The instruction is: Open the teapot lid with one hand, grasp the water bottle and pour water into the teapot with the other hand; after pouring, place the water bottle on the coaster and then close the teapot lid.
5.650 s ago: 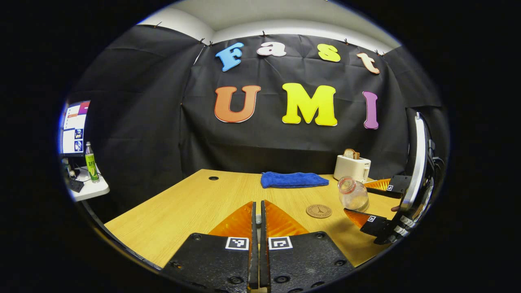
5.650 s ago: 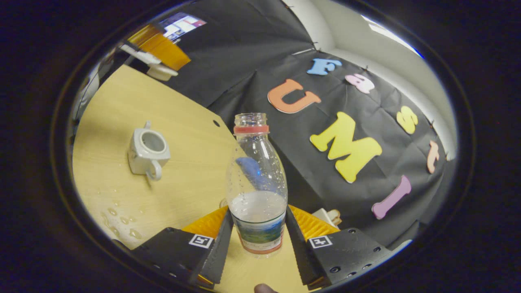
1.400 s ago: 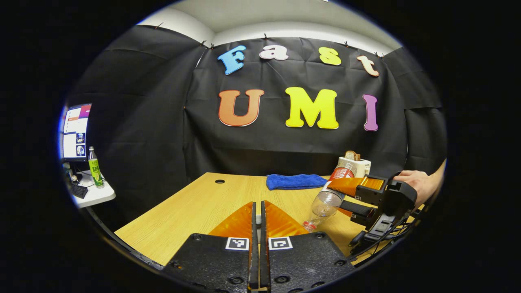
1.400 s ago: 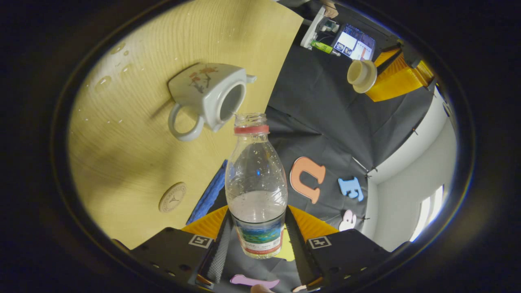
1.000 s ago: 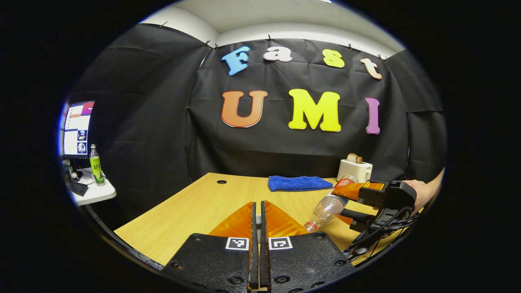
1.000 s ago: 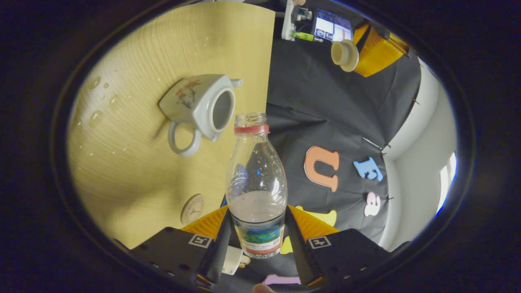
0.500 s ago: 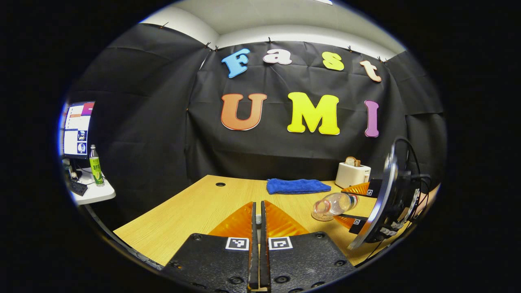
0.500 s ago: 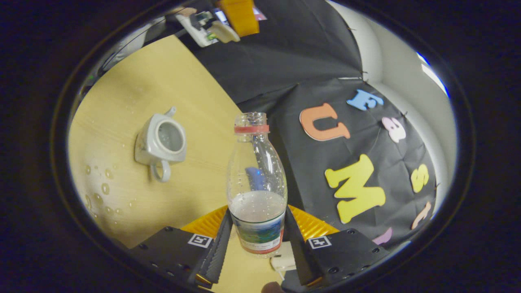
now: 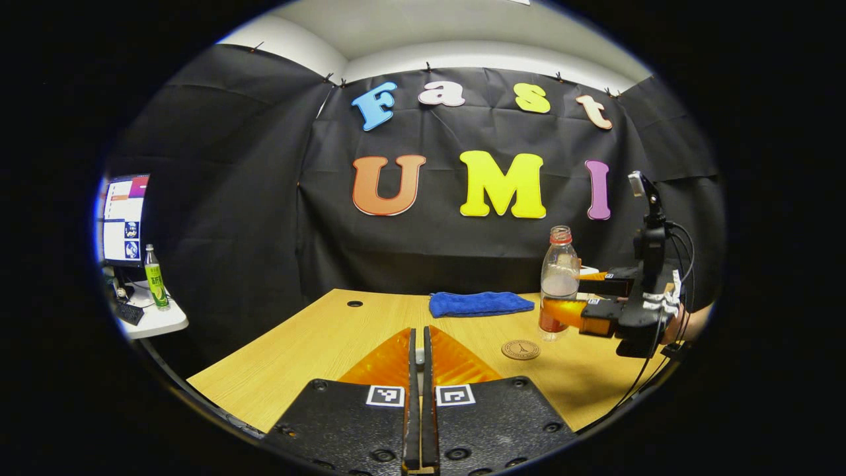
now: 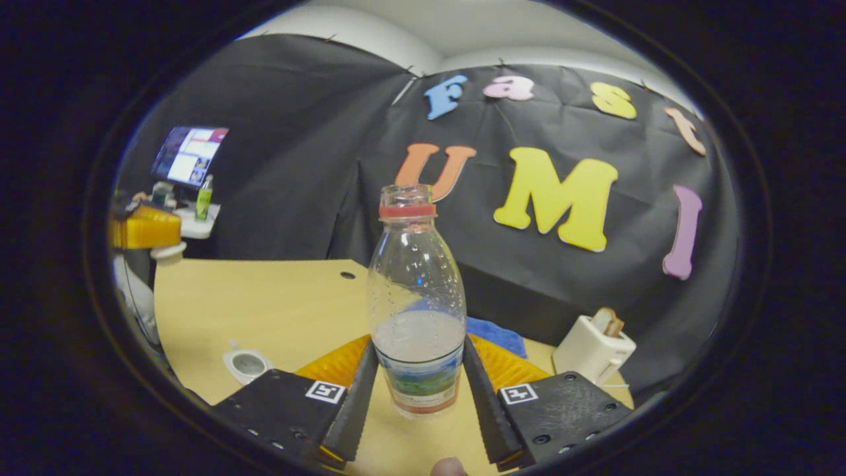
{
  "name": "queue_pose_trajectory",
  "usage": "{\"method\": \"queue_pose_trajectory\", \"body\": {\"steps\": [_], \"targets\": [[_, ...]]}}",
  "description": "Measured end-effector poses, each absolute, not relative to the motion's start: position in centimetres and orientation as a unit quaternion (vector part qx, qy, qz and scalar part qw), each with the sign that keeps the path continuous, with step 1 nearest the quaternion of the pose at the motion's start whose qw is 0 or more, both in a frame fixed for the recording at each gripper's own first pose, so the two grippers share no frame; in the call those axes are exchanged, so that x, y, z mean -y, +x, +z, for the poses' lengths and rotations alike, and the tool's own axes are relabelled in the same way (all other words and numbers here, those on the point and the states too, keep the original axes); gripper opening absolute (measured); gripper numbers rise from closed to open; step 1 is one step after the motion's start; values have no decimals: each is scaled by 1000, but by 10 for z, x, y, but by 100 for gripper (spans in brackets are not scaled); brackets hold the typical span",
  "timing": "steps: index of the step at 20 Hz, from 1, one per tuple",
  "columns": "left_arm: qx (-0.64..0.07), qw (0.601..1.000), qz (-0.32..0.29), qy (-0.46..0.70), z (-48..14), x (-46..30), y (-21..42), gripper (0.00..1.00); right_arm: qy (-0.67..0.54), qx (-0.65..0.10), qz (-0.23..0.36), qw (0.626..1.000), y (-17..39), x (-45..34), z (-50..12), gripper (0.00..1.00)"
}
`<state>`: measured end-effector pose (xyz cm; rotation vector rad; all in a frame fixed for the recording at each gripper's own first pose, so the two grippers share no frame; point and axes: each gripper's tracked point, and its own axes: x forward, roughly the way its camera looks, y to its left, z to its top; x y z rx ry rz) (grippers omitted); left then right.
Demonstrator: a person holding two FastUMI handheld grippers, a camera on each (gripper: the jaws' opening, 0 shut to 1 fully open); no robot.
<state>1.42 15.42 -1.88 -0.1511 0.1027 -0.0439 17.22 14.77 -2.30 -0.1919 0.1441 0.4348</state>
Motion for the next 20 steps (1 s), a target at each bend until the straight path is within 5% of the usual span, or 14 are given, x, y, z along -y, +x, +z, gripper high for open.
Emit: {"method": "queue_pose_trajectory", "body": {"steps": [20], "targets": [[-64,995,-5,-73,-30,-170,16,4,-6,-130,158,979,257,-146,-96,71]]}}
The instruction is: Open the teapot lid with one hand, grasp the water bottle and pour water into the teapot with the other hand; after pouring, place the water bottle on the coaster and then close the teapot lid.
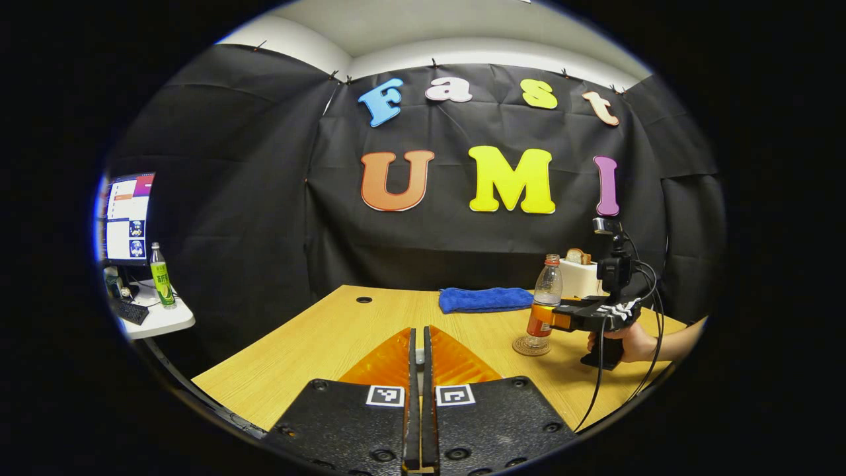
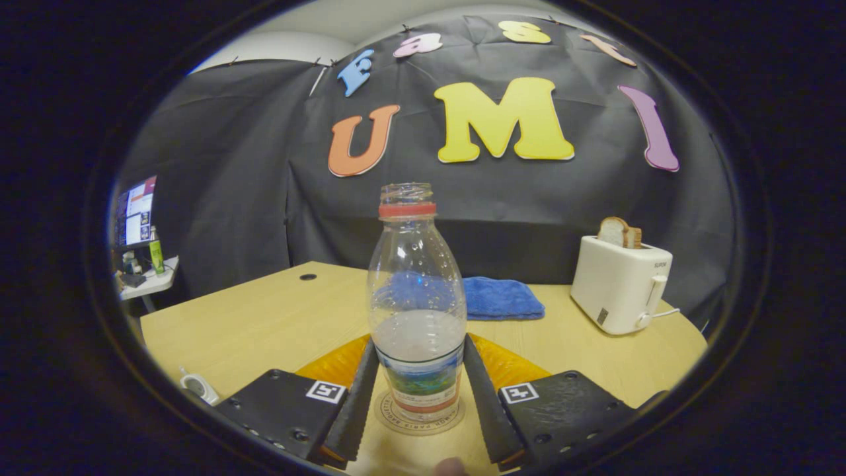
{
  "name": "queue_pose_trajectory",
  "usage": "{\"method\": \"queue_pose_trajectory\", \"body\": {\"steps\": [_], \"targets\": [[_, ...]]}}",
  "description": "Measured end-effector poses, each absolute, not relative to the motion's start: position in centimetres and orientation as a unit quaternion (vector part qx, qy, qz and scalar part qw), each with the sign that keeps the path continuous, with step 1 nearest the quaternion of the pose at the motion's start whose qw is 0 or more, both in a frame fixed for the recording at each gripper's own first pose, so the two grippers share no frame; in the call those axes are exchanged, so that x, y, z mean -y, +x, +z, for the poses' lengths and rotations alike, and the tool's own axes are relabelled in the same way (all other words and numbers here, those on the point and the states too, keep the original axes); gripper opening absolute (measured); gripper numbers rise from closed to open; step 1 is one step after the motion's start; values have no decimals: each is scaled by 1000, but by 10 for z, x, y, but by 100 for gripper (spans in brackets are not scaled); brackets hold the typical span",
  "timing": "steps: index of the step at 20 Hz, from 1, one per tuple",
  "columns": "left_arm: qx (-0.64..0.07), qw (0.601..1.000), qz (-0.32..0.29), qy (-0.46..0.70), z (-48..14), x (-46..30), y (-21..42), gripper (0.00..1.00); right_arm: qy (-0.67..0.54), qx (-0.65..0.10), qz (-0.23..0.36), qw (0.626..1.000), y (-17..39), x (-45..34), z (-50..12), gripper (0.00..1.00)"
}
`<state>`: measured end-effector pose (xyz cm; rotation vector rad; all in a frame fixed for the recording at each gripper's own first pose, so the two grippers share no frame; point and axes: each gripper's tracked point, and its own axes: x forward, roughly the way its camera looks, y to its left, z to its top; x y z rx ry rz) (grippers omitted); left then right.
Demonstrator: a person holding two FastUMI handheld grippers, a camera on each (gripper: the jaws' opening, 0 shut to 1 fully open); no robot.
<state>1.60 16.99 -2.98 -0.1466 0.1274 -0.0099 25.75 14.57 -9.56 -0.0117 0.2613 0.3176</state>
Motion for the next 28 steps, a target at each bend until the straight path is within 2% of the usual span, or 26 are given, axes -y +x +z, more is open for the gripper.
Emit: {"method": "queue_pose_trajectory", "body": {"steps": [4,11,12,13,15,22,28], "targets": [[-64,995,-4,-74,-33,-169,18,4,-12,-121,157,980,257,-148,-98,71],[-65,995,-5,-72,-33,-169,18,4,-10,-118,155,981,253,-147,-100,77],[-65,995,-4,-72,-33,-170,18,4,-11,-117,156,981,254,-148,-99,80],[-66,995,-4,-71,-33,-169,18,4,-15,-117,157,981,252,-148,-99,89],[-65,995,-5,-71,-32,-169,17,4,-24,-112,156,981,251,-148,-96,94],[-60,996,-9,-71,-28,-166,16,3,-21,-103,149,983,233,-139,-85,95],[-56,995,-20,-74,-26,-151,19,4,-1,-99,140,985,187,-110,-78,94]]}}
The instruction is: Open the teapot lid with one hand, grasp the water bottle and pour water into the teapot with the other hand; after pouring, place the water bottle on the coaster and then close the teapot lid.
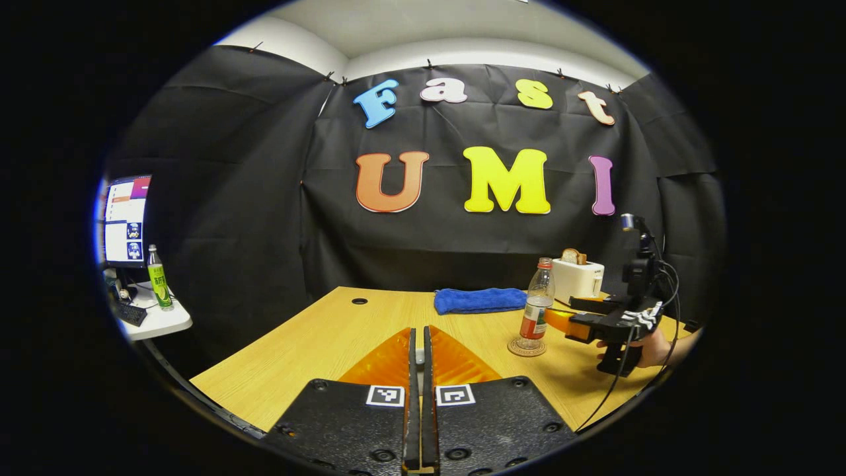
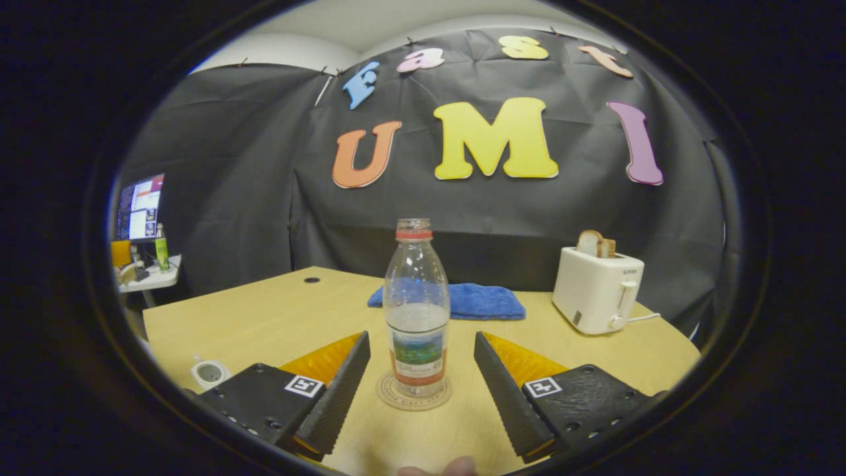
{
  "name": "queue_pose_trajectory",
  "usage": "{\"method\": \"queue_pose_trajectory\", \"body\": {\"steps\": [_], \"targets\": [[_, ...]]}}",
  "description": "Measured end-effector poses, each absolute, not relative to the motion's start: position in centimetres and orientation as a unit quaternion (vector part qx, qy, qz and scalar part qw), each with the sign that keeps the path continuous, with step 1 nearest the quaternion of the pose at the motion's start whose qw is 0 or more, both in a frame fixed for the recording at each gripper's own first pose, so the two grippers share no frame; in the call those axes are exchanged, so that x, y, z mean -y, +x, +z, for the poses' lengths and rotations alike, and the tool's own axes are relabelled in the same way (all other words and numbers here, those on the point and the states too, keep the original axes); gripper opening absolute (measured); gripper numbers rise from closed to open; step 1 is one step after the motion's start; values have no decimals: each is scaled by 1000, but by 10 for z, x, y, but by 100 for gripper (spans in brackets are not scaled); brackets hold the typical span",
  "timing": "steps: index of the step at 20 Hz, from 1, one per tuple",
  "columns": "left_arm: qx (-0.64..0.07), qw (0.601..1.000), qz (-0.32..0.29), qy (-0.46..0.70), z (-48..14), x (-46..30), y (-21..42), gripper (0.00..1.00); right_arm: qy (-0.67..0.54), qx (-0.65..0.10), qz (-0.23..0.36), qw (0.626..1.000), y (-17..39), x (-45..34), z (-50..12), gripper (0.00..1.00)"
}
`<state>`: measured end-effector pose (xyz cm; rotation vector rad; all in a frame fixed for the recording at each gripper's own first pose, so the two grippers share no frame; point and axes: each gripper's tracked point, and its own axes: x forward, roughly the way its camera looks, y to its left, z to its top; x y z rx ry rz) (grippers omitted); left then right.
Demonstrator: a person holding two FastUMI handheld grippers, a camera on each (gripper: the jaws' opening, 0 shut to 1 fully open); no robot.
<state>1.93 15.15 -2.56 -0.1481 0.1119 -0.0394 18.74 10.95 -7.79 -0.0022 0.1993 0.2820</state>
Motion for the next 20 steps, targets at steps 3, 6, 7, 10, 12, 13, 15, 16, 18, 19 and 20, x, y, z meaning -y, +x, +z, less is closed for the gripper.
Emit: {"method": "queue_pose_trajectory", "body": {"steps": [3,6,7,10,12,13,15,16,18,19,20], "targets": [[-48,995,-39,-77,-25,-125,27,4,9,-91,125,988,160,-86,-71,94],[-62,994,-63,-62,-40,-95,37,4,6,-81,104,991,136,-60,-64,94],[-65,994,-65,-55,-46,-89,41,4,6,-78,101,992,128,-55,-64,94],[-68,993,-74,-58,-60,-71,49,4,6,-67,87,994,106,-36,-59,94],[-78,992,-78,-67,-76,-60,55,3,2,-62,78,995,96,-25,-58,94],[-84,991,-77,-69,-83,-57,58,3,1,-61,74,995,92,-20,-58,94],[-93,990,-70,-75,-92,-58,61,4,1,-57,68,996,85,-11,-57,94],[-97,990,-67,-78,-96,-58,64,4,0,-56,65,996,83,-7,-57,93],[-106,989,-60,-83,-106,-59,68,4,2,-53,59,997,78,-4,-60,93],[-110,989,-57,-85,-109,-61,69,4,4,-54,58,997,76,-1,-61,94],[-112,988,-55,-87,-112,-60,70,4,6,-54,56,997,74,1,-63,94]]}}
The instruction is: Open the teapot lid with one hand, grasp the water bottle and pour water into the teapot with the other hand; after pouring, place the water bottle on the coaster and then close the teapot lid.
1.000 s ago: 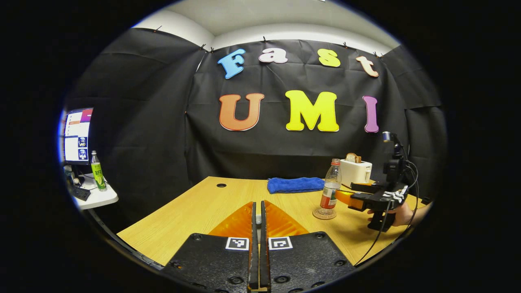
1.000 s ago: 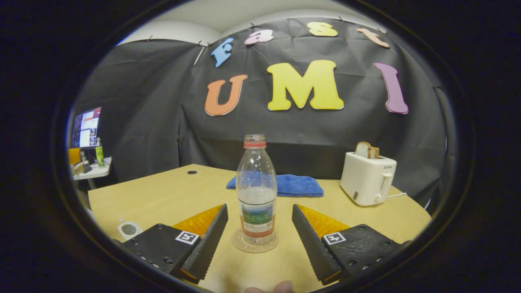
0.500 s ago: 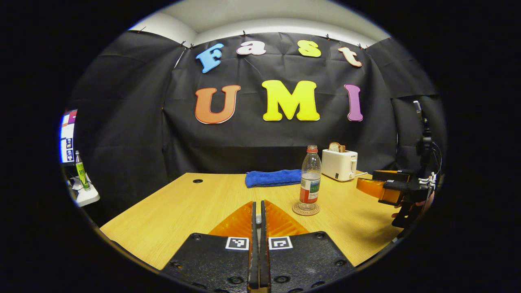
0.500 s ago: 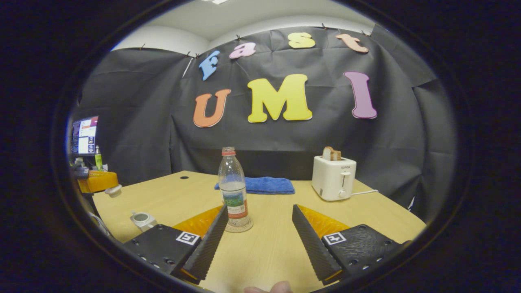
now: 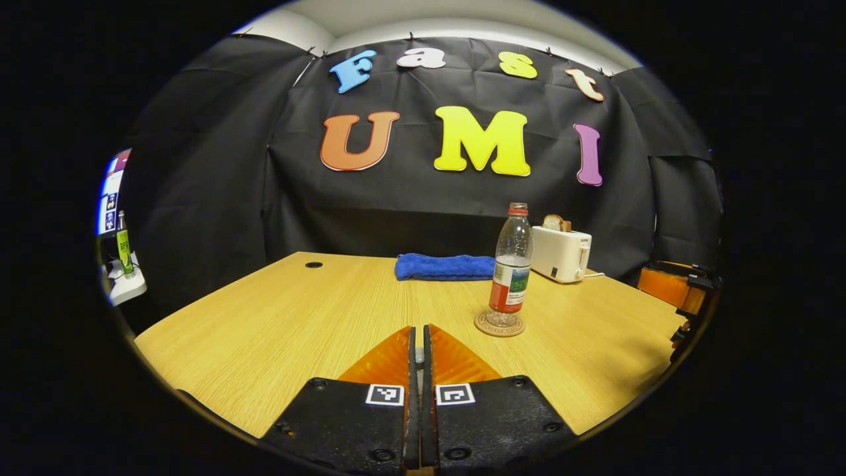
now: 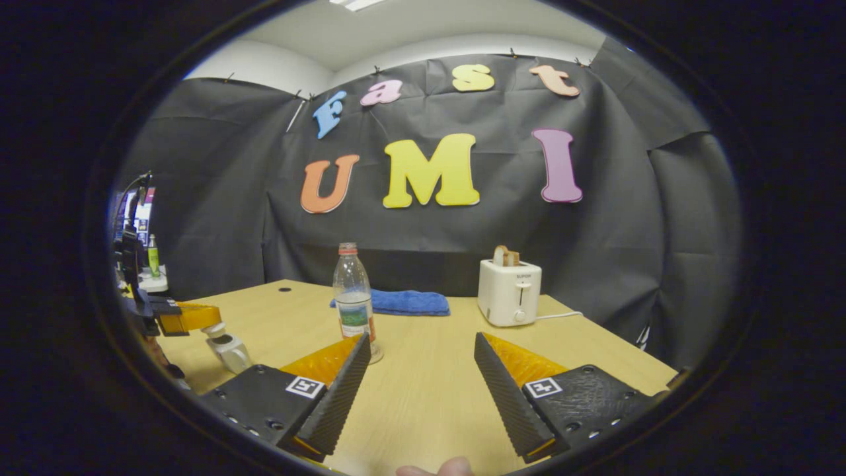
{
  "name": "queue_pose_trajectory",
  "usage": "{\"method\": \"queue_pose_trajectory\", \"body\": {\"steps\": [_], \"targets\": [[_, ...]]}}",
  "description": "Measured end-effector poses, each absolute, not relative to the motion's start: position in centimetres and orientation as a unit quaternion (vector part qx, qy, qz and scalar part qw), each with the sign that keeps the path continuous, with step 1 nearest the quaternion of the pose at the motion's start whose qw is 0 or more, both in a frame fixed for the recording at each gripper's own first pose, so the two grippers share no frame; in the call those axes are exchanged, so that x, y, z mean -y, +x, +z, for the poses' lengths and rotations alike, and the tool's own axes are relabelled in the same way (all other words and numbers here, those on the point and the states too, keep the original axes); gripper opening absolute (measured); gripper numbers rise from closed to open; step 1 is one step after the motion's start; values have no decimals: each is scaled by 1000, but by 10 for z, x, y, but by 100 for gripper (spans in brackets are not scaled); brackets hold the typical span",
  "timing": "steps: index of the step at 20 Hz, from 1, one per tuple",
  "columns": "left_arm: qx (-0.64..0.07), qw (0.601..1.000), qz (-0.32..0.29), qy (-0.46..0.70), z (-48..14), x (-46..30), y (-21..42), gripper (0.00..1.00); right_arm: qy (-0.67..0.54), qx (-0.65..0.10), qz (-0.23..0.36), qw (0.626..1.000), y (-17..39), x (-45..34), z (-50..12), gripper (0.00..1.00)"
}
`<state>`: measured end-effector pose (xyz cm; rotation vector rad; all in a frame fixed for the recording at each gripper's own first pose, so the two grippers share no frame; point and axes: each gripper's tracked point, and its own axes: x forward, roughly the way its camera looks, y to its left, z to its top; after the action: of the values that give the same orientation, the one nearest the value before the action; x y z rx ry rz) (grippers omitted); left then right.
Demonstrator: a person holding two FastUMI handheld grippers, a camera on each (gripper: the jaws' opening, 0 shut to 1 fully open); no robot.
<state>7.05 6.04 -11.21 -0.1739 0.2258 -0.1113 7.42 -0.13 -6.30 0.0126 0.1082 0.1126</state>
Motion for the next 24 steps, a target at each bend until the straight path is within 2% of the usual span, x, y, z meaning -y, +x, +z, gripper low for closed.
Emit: {"method": "queue_pose_trajectory", "body": {"steps": [9,18,20,23,24], "targets": [[-124,988,-51,-81,-124,-55,74,4,14,-62,47,997,70,12,-70,93],[-137,985,-36,-94,-132,-54,76,9,15,-58,45,997,66,16,-69,94],[-131,987,-27,-91,-125,-56,73,20,17,-54,43,998,65,17,-65,94],[-109,991,-3,-76,-99,-62,69,100,17,-48,36,998,62,19,-61,94],[-93,993,3,-68,-83,-59,64,100,18,-43,31,998,61,20,-56,94]]}}
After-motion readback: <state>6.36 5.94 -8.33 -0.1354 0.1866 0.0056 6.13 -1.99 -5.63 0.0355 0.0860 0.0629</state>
